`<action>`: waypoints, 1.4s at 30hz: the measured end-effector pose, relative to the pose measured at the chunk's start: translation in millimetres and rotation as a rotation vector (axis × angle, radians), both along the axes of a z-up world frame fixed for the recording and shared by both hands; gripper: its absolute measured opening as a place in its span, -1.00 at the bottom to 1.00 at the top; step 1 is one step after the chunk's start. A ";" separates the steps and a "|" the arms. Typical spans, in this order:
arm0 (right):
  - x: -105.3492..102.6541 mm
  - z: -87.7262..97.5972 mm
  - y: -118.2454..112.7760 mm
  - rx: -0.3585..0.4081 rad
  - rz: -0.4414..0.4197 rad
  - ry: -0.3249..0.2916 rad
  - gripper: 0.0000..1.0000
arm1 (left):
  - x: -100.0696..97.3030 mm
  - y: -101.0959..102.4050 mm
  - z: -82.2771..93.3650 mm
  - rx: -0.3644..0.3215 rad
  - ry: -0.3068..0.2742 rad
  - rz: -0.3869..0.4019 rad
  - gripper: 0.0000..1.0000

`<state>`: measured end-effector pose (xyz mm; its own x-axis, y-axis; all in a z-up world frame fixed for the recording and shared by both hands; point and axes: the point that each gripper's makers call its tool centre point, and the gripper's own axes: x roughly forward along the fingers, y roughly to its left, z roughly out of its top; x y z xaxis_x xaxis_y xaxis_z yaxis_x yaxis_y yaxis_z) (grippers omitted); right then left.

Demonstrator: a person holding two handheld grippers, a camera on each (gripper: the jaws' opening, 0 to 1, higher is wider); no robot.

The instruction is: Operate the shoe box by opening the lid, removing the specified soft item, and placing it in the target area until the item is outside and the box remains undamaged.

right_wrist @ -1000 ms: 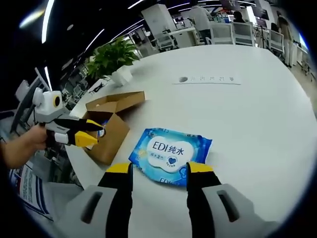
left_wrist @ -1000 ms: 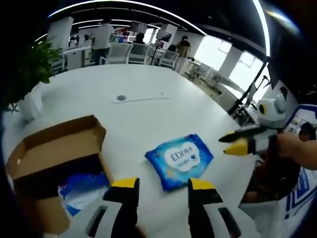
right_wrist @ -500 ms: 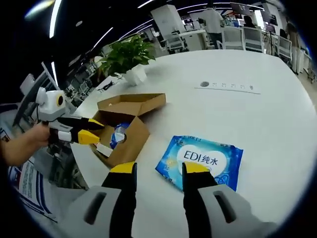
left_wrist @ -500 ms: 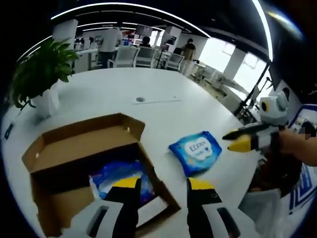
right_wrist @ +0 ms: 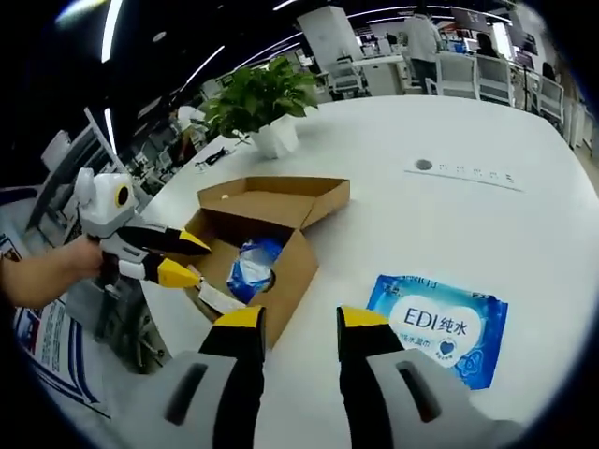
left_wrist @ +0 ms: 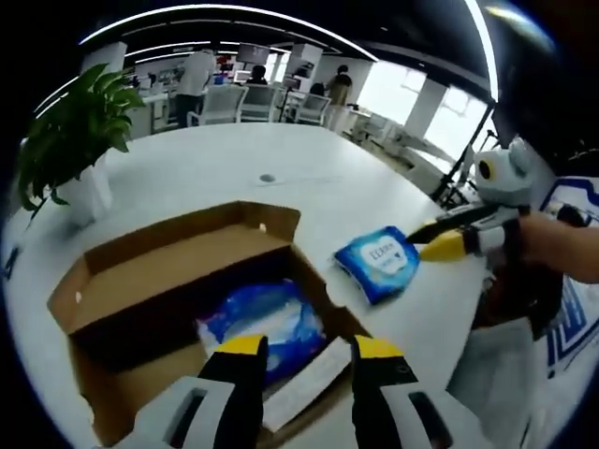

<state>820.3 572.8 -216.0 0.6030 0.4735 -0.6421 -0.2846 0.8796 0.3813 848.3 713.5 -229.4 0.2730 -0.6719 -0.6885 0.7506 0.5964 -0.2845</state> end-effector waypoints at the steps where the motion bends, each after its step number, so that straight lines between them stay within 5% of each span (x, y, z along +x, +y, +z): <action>1: 1.5 0.2 2.5 0.000 0.001 0.000 -0.45 | 1.4 1.8 -0.5 -0.001 0.000 -0.002 -0.28; 13: 15.7 1.2 38.1 -0.017 0.014 0.000 -0.47 | 10.4 15.7 -6.2 -0.032 0.006 -0.063 -0.29; 24: 34.4 -2.9 67.5 -0.029 0.074 0.012 -0.50 | 2.8 1.2 -9.7 -0.101 -0.012 -0.246 -0.32; 31: 42.0 -11.0 83.6 -0.066 0.165 0.024 -0.51 | 7.4 -5.0 -13.7 -0.087 -0.051 -0.307 -0.33; 42: 58.8 -21.0 95.9 -0.113 0.263 0.012 -0.55 | 10.7 -13.4 -25.4 -0.010 -0.161 -0.506 -0.44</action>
<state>879.1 668.7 -237.0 0.4607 0.5374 -0.7064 -0.5044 0.8134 0.2898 858.9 700.1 -254.8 0.0142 -0.7534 -0.6574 0.9784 0.1461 -0.1462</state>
